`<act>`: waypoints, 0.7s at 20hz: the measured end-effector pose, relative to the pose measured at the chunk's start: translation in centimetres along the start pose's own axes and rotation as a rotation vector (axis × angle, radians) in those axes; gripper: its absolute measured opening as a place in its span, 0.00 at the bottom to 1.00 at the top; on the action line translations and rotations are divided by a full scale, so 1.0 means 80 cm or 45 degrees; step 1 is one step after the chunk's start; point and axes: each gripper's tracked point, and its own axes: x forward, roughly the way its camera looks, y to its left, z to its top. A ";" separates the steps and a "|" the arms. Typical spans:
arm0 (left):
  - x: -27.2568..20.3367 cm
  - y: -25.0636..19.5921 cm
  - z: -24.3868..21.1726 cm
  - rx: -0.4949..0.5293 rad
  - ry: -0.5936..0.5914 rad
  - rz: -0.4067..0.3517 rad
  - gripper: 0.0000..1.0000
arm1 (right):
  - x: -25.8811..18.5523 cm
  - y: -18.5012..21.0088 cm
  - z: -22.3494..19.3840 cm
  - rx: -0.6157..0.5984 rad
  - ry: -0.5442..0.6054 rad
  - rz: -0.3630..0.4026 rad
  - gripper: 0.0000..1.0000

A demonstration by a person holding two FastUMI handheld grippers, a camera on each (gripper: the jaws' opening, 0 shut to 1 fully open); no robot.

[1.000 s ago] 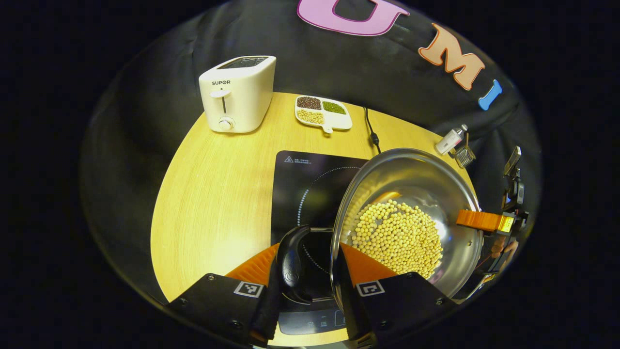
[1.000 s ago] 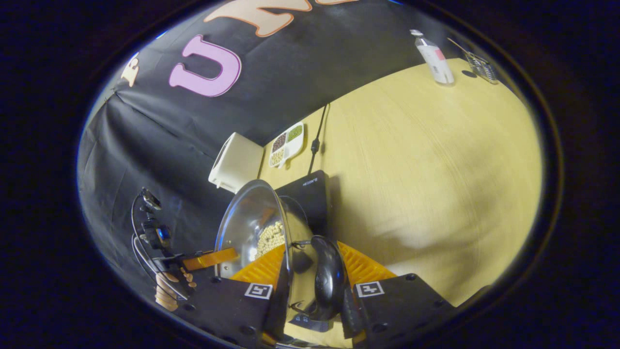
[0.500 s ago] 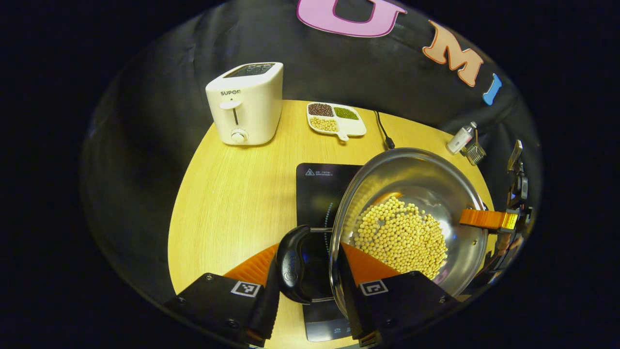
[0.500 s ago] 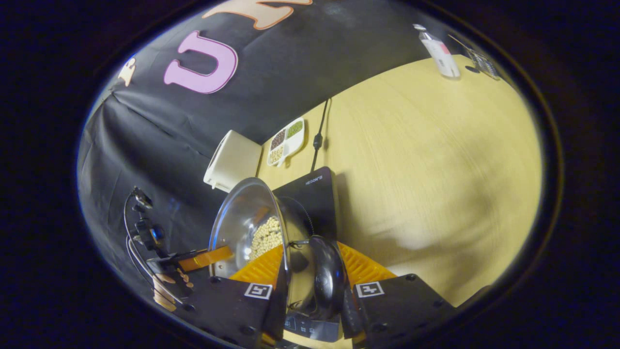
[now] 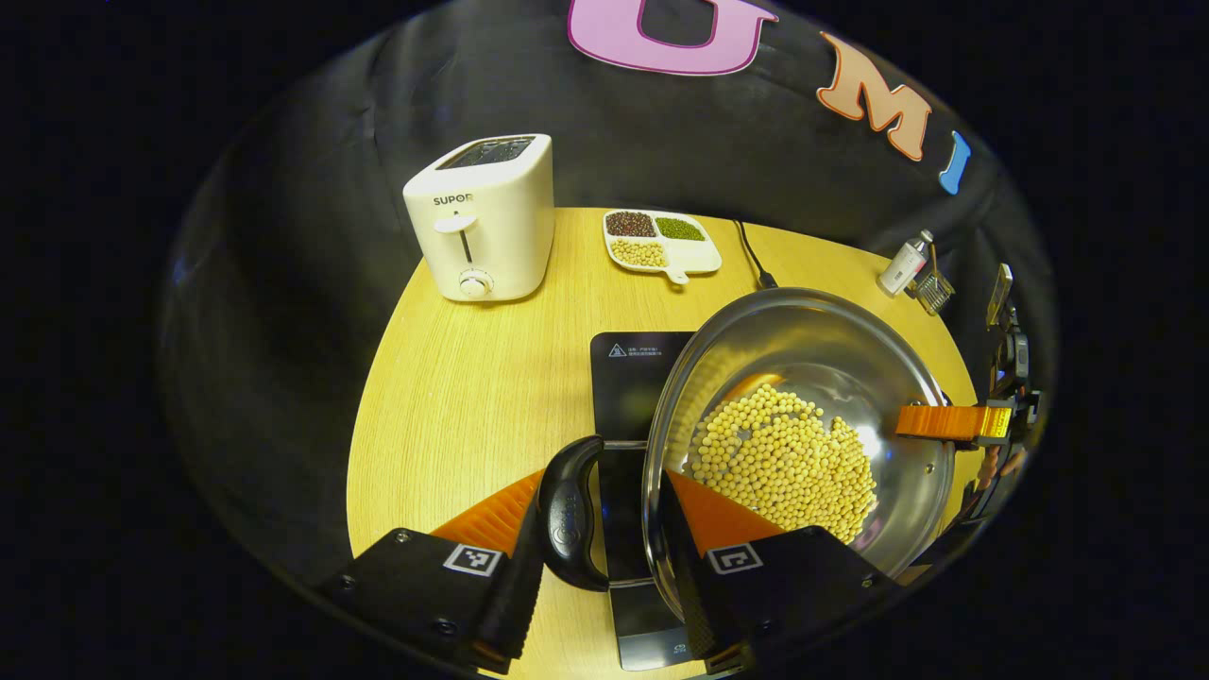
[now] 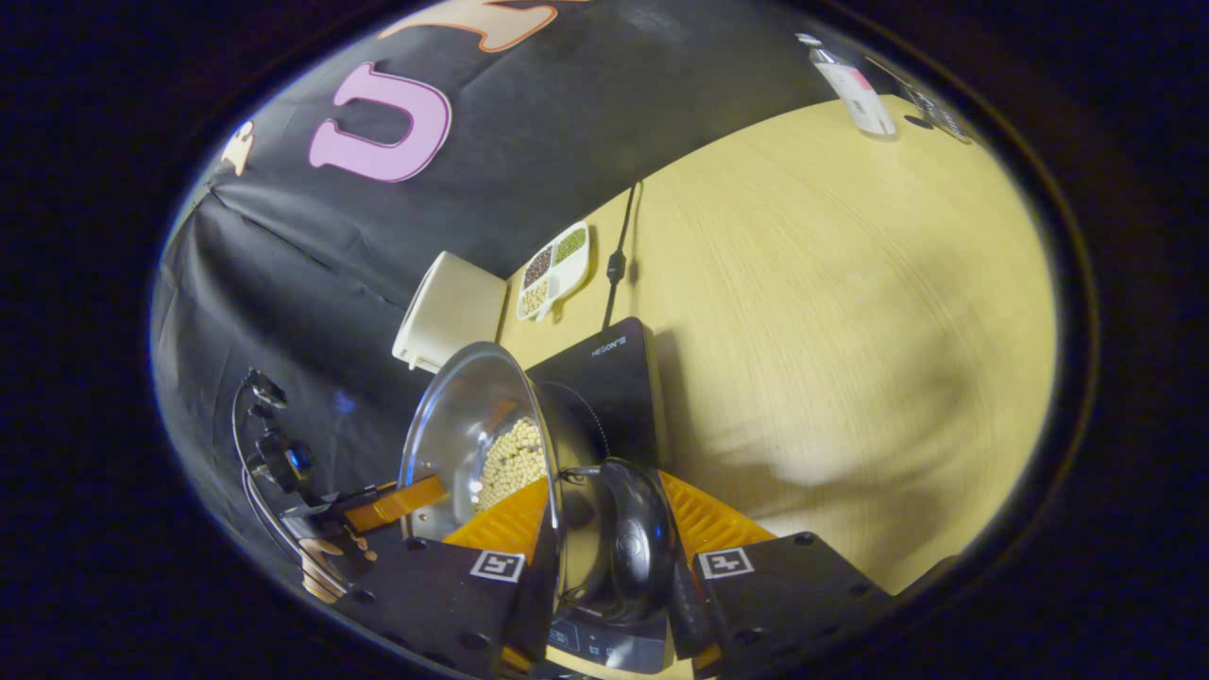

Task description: First push the handle of the pot to place it horizontally, then grasp the pot with both hands and set it on the induction cooktop.

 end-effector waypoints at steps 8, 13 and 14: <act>-0.003 -0.001 0.003 -0.207 -0.136 0.062 0.98 | -0.028 -0.022 -0.014 -0.176 -0.009 -0.075 0.92; -0.049 0.028 0.031 -0.260 -0.349 0.267 0.99 | -0.078 -0.027 0.039 -0.165 -0.187 -0.096 0.93; -0.061 0.028 0.034 -0.259 -0.389 0.298 1.00 | -0.091 -0.031 0.046 -0.166 -0.223 -0.115 0.94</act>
